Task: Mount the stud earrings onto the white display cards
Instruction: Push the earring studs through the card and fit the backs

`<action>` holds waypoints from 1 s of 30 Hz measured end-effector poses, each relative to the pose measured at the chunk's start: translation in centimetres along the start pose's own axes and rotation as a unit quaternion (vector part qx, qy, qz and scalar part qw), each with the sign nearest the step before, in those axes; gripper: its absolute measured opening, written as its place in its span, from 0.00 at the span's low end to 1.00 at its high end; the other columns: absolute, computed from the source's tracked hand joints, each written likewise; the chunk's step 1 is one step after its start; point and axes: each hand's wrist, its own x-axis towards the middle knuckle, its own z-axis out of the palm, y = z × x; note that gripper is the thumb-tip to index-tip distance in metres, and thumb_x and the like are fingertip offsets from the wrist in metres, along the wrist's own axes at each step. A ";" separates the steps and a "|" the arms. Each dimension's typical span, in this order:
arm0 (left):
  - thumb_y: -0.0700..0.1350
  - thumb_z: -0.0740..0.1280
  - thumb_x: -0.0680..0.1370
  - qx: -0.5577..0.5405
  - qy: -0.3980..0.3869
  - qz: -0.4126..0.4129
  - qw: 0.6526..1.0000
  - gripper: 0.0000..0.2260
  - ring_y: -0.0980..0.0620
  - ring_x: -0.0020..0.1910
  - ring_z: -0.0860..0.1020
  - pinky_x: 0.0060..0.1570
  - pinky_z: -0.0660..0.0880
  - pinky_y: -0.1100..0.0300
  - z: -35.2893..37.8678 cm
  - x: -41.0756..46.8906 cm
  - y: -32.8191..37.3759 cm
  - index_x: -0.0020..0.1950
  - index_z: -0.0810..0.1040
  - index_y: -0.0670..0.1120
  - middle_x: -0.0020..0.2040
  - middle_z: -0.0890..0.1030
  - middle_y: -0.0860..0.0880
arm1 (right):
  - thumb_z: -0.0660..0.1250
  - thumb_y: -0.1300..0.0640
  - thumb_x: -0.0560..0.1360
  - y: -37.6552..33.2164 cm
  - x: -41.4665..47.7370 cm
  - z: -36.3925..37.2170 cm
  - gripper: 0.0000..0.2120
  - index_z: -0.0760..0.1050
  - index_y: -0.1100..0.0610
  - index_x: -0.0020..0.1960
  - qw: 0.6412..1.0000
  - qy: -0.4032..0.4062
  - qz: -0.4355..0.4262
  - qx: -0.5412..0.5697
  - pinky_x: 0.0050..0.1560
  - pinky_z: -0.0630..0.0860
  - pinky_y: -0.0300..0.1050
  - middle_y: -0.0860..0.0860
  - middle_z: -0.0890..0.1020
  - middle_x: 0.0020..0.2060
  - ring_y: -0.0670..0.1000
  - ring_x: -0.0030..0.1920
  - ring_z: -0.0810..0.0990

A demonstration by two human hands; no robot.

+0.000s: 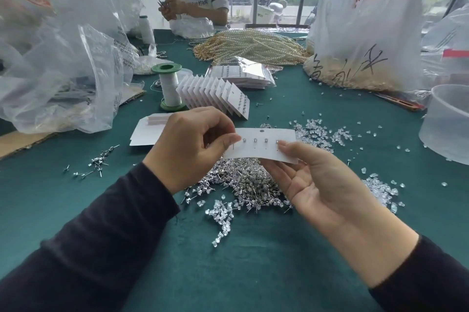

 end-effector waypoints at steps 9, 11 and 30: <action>0.56 0.71 0.67 -0.047 -0.064 0.043 0.996 0.17 0.52 0.31 0.75 0.32 0.74 0.62 -0.2 -0.1 0.6 0.41 0.79 0.41 0.35 0.78 0.48 | 0.65 0.72 0.69 -1.3 0.0 -0.1 0.06 0.73 0.67 0.46 0.999 0.019 -0.001 0.047 0.36 0.82 0.46 0.63 0.82 0.38 0.58 0.39 0.84; 0.51 0.73 0.68 -0.004 -0.068 0.058 0.996 0.14 0.51 0.31 0.76 0.32 0.74 0.59 -0.1 -0.1 0.4 0.42 0.78 0.41 0.35 0.78 0.49 | 0.66 0.72 0.66 -1.4 -0.1 0.0 0.09 0.73 0.66 0.46 0.999 0.012 0.000 0.045 0.36 0.82 0.45 0.64 0.82 0.40 0.59 0.40 0.84; 0.42 0.66 0.68 -0.461 -0.064 -0.335 0.819 0.09 0.51 0.25 0.79 0.25 0.77 0.63 1.3 -0.2 0.9 0.43 0.74 0.38 0.29 0.82 0.44 | 0.72 0.65 0.69 1.2 0.6 -0.8 0.07 0.78 0.62 0.46 0.603 -0.040 -0.533 -0.592 0.42 0.73 0.28 0.48 0.77 0.40 0.44 0.36 0.75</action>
